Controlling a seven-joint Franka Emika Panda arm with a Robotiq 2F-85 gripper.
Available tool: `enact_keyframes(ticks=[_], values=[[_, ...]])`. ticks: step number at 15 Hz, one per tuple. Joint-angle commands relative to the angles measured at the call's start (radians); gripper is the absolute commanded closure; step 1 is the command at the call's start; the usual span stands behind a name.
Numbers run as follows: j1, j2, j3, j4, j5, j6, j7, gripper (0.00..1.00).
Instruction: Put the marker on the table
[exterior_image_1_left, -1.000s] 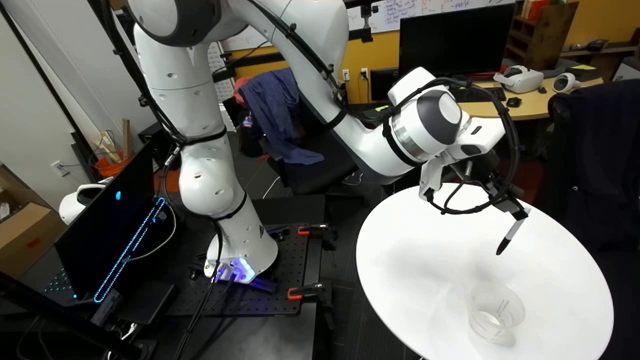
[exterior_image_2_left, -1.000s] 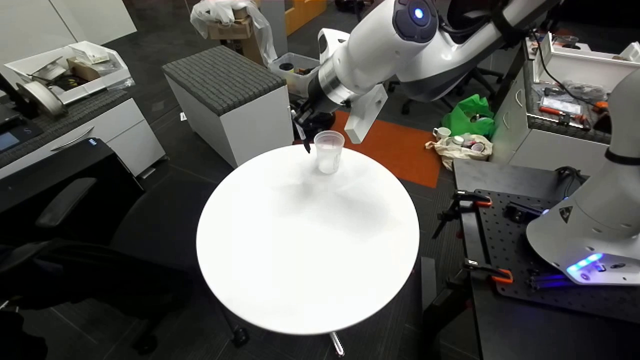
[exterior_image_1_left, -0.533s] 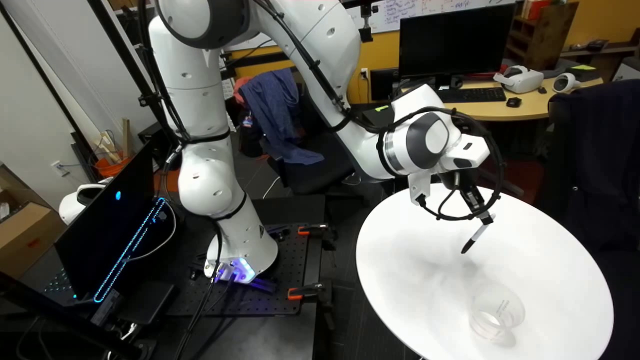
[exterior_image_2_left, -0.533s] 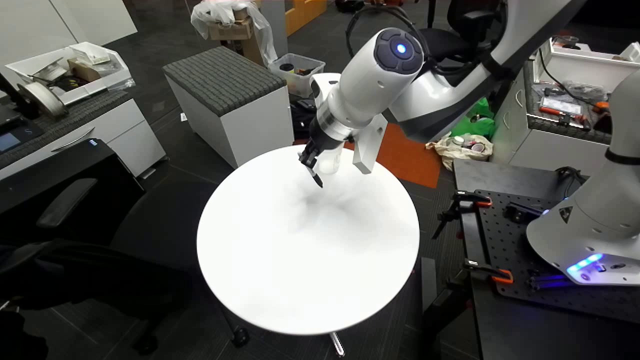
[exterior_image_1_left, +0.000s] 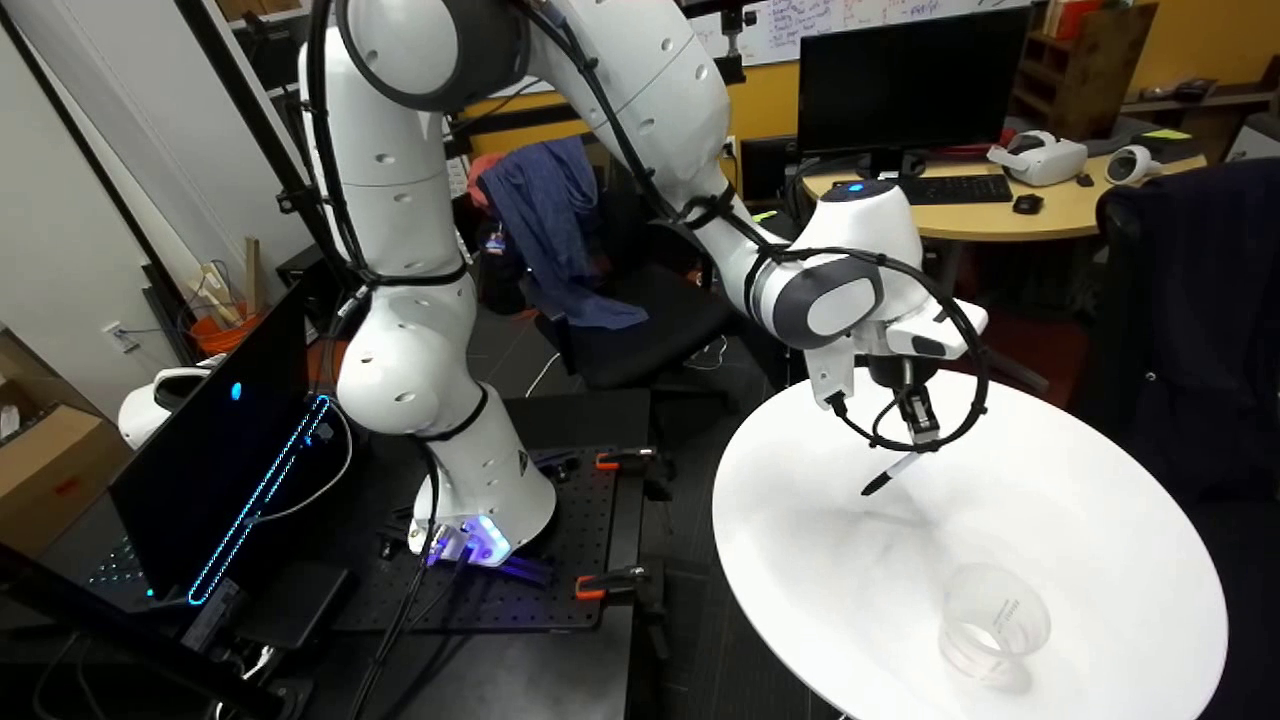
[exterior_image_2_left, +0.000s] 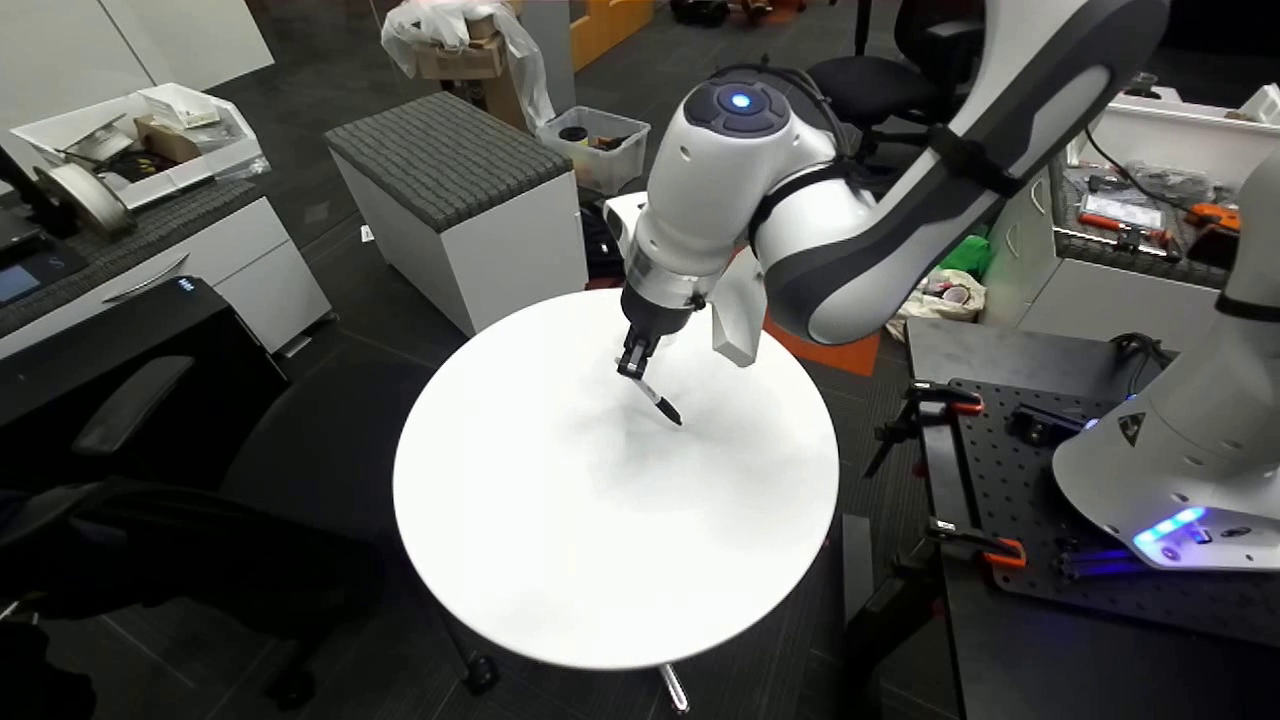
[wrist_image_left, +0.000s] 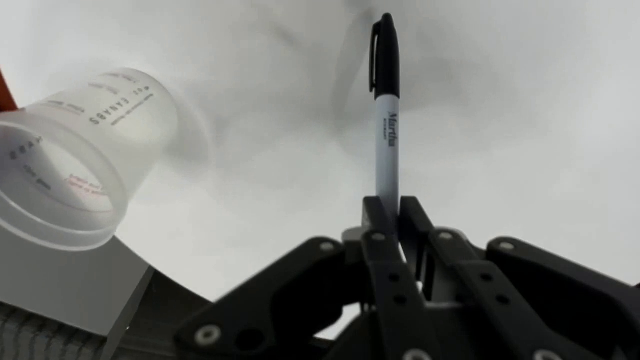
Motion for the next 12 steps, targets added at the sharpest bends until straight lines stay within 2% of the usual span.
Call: enact_keyframes(ticks=[1, 2, 3, 4, 5, 12], values=[[-0.037, -0.012, 0.045, 0.075, 0.143, -0.152, -0.142, 0.97], [-0.037, -0.009, 0.042, 0.098, 0.157, -0.188, -0.155, 0.97], [-0.037, -0.005, 0.038, 0.120, 0.161, -0.220, -0.160, 0.91], [-0.038, -0.002, 0.036, 0.140, 0.162, -0.248, -0.162, 0.63], [-0.039, -0.001, 0.034, 0.157, 0.158, -0.273, -0.161, 0.61], [-0.042, 0.008, 0.031, 0.216, 0.131, -0.363, -0.139, 0.11]])
